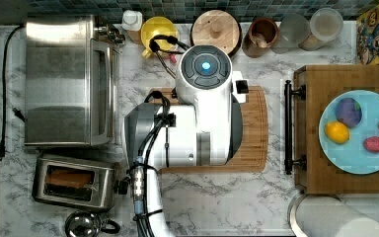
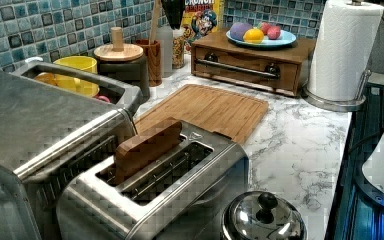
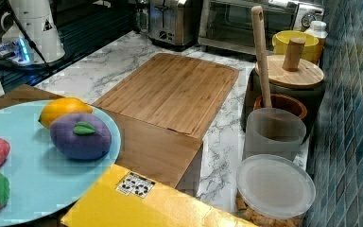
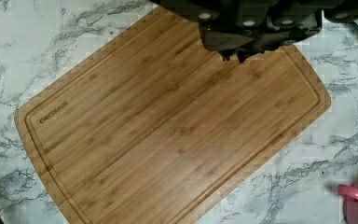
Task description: Turn on the toaster.
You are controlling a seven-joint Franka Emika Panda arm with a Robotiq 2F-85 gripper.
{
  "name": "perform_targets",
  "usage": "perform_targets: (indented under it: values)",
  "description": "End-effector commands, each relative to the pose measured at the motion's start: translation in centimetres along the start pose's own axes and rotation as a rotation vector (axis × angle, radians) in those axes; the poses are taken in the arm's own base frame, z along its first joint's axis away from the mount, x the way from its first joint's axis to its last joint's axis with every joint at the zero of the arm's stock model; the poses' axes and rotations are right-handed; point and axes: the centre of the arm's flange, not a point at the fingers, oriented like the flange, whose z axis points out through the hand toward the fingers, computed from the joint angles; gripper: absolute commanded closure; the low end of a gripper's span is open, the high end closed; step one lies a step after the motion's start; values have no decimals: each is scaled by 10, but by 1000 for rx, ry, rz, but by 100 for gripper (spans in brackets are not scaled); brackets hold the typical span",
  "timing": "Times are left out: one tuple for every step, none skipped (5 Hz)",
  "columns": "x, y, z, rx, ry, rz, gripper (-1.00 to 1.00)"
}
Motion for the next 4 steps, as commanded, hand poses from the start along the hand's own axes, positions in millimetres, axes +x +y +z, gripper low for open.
perform_targets:
  values:
    - [-16, -9, 19, 3, -37, -80, 100]
    - [-44, -20, 31, 25, -41, -151, 100]
    - [-78, -35, 39, 41, -9, -228, 100]
    - [-102, -43, 48, 46, 7, -258, 100]
